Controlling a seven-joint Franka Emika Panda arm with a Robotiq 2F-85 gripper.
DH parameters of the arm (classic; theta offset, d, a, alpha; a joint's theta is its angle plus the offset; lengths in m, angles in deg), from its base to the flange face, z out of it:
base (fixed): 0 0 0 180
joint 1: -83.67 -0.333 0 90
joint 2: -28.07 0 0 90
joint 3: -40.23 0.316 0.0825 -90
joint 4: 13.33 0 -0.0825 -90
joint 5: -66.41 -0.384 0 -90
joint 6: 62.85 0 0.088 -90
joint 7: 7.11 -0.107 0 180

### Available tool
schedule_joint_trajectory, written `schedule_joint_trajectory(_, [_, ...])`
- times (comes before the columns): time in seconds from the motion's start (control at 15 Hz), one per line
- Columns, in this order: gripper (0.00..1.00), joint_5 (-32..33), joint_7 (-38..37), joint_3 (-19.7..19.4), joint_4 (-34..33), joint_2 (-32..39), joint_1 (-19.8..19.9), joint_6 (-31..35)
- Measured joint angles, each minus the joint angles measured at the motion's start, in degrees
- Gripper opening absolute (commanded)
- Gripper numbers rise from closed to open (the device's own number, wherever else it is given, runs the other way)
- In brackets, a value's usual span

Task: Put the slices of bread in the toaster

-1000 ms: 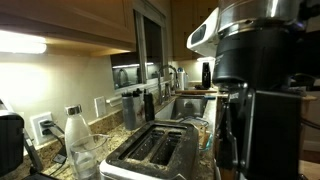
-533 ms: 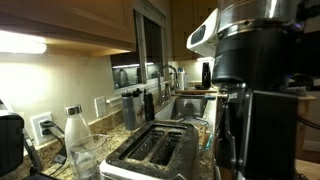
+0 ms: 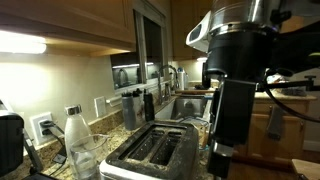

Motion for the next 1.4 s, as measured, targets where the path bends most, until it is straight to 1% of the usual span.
schedule_joint_trajectory(0.4, [1.0,6.2,-1.7,-0.1,0.0,-2.7,4.9,-1.7])
schedule_joint_trajectory(0.67, [1.0,10.6,-3.3,-0.1,0.0,-5.6,8.0,-5.7])
schedule_joint_trajectory(1.0, [1.0,17.9,-6.7,0.0,0.2,-9.3,12.1,-10.2])
schedule_joint_trajectory(1.4, [1.0,25.6,-10.5,0.3,0.7,-11.0,16.8,-10.6])
